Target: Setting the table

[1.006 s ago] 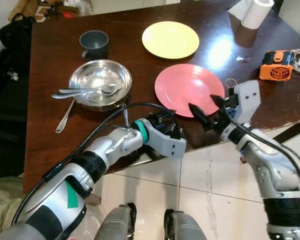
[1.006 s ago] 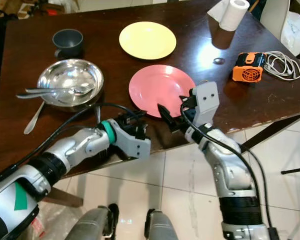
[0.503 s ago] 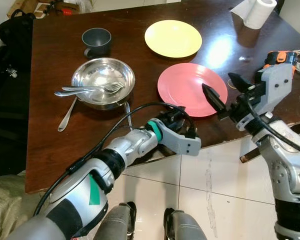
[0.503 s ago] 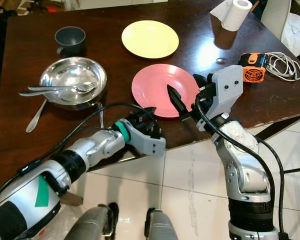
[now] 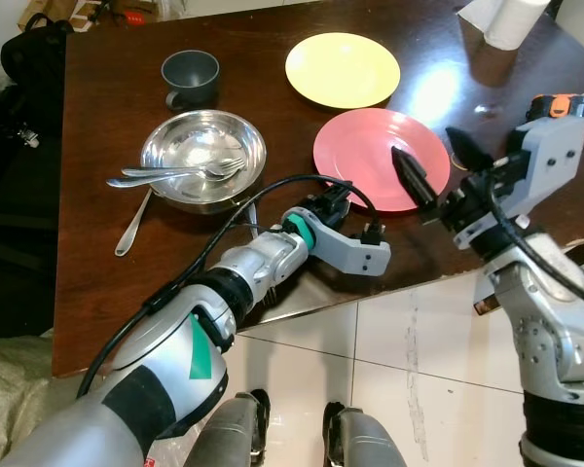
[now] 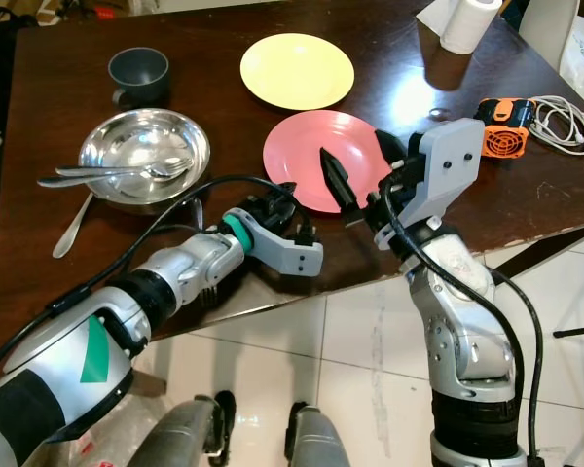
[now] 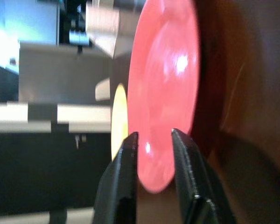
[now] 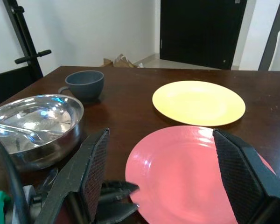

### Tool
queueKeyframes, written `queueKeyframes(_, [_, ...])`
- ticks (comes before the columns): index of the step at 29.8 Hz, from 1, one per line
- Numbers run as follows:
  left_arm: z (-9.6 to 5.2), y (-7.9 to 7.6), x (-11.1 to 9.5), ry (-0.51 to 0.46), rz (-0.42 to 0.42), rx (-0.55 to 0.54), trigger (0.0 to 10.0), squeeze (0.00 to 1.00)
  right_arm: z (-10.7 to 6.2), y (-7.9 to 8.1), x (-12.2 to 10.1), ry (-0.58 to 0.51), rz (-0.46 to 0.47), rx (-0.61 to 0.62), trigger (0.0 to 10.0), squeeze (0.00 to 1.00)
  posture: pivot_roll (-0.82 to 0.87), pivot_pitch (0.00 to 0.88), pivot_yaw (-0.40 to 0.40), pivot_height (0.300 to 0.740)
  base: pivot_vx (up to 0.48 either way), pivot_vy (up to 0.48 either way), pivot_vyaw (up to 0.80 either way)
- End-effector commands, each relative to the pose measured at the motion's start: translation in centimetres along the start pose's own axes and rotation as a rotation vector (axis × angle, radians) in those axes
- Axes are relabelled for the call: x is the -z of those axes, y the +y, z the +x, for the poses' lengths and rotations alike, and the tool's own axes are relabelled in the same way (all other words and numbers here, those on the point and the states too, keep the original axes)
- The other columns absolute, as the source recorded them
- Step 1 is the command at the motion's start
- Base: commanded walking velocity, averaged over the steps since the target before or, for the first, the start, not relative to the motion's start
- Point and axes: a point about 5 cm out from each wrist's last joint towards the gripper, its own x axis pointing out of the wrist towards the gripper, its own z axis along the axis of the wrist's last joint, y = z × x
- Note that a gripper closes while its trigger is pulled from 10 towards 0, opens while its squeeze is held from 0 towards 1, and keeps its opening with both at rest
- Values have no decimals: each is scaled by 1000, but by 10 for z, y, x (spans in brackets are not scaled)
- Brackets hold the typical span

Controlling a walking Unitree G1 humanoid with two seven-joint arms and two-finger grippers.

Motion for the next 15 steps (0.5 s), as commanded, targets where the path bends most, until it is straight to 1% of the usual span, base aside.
queueKeyframes(1, [-2,-7,-5,-38,29,31,0,0,-4,0,1,7,8,9,10000,0,-4,127,108,740,0,0,0])
queueKeyframes(2, [-3,-10,-6,-63,53,40,0,0,-4,-1,1,7,11,15,10000,0,-2,123,110,740,0,0,0])
queueKeyframes(3, [-3,-10,-6,-63,53,40,0,0,-4,-1,1,7,11,15,10000,0,-2,123,110,740,0,0,0])
queueKeyframes(4, [-5,-13,-7,-87,86,41,0,0,-6,-3,2,7,14,26,10000,0,-1,117,114,740,0,0,0])
queueKeyframes(7, [-5,-13,-8,-91,93,40,0,0,-6,-3,2,7,14,30,10000,0,-1,117,114,740,0,0,0])
queueKeyframes(8, [-5,-13,-8,-88,90,35,6941,0,-6,-3,2,6,13,34,10000,0,-1,117,114,740,0,0,0])
queueKeyframes(9, [-5,-12,-7,-88,90,36,10000,0,-7,-4,1,4,14,38,10000,0,-1,115,114,740,0,0,0])
queueKeyframes(11, [-6,-12,-4,-87,90,36,10000,0,-7,-4,1,3,14,41,10000,0,1,116,113,740,0,0,0])
queueKeyframes(12, [-7,-10,-1,-89,90,35,10000,75,-7,-5,1,3,14,43,10000,0,9,120,107,740,0,0,0])
queueKeyframes(13, [-7,-10,-1,-89,90,35,10000,75,-7,-5,1,3,14,43,10000,0,9,120,107,740,0,0,0])
queueKeyframes(14, [-8,-8,2,-95,82,37,10000,1000,-7,-5,1,3,16,46,10000,0,17,120,106,740,0,0,0])
queueKeyframes(15, [-8,-6,5,-98,83,35,10000,1000,-8,-6,1,4,17,47,10000,0,17,120,106,740,0,0,0])
